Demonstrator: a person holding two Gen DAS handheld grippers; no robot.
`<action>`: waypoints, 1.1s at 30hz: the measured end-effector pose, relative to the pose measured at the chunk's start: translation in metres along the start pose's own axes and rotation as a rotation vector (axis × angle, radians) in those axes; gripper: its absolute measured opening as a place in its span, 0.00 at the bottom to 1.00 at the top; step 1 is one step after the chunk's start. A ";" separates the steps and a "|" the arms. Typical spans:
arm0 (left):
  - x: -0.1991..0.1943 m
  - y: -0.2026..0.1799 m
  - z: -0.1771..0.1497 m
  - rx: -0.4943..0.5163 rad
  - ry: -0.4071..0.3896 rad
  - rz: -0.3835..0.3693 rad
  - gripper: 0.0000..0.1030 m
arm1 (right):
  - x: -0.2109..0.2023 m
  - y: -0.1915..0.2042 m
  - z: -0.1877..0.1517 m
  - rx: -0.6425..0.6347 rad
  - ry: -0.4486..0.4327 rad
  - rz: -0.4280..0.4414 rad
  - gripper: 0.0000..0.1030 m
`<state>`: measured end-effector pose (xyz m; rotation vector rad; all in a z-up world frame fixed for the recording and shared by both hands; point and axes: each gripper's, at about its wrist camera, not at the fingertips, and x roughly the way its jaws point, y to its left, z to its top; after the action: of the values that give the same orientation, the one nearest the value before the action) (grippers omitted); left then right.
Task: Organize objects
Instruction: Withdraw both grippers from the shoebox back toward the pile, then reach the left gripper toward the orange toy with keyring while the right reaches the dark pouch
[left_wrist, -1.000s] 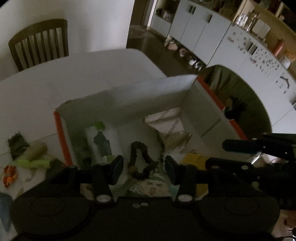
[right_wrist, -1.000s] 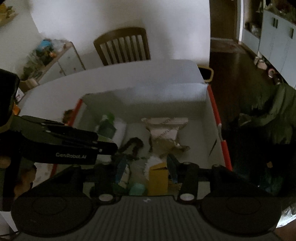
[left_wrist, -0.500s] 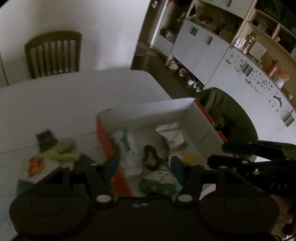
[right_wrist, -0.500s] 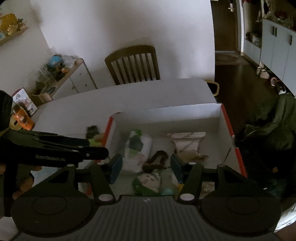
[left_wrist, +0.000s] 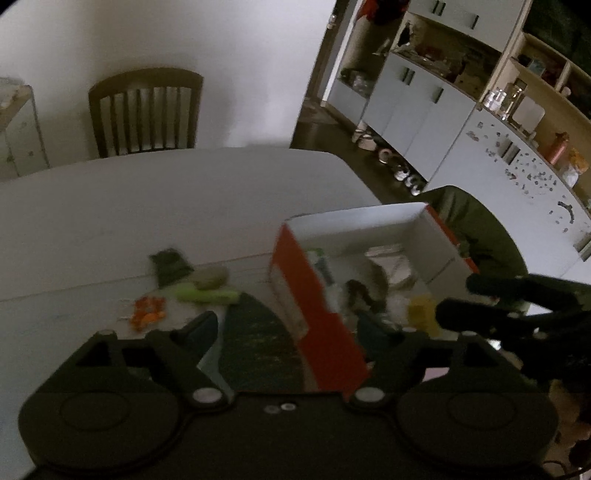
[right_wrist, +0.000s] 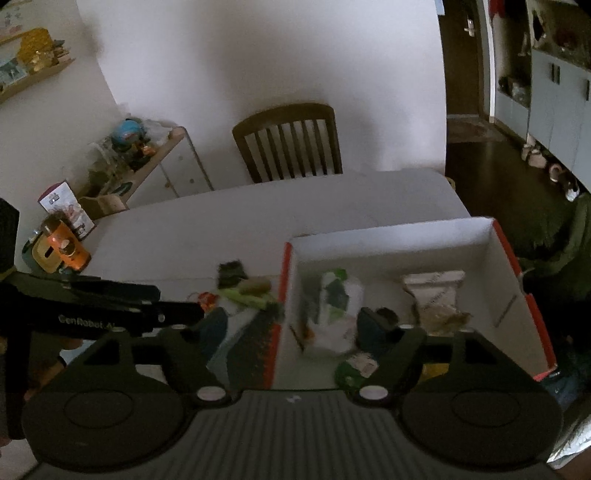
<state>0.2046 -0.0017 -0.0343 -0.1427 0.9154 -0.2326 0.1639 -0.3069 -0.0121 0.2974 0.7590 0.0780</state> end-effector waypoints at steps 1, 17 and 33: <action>-0.002 0.005 -0.001 0.006 -0.005 0.005 0.83 | 0.001 0.006 0.000 -0.002 -0.007 0.005 0.79; -0.036 0.079 -0.007 0.044 -0.108 0.022 0.99 | 0.042 0.094 0.009 -0.054 0.002 0.014 0.80; -0.012 0.139 -0.025 0.076 -0.183 0.010 0.99 | 0.098 0.134 0.019 -0.052 0.052 -0.064 0.80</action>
<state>0.1968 0.1354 -0.0707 -0.0877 0.7247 -0.2405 0.2532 -0.1658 -0.0251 0.2221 0.8166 0.0451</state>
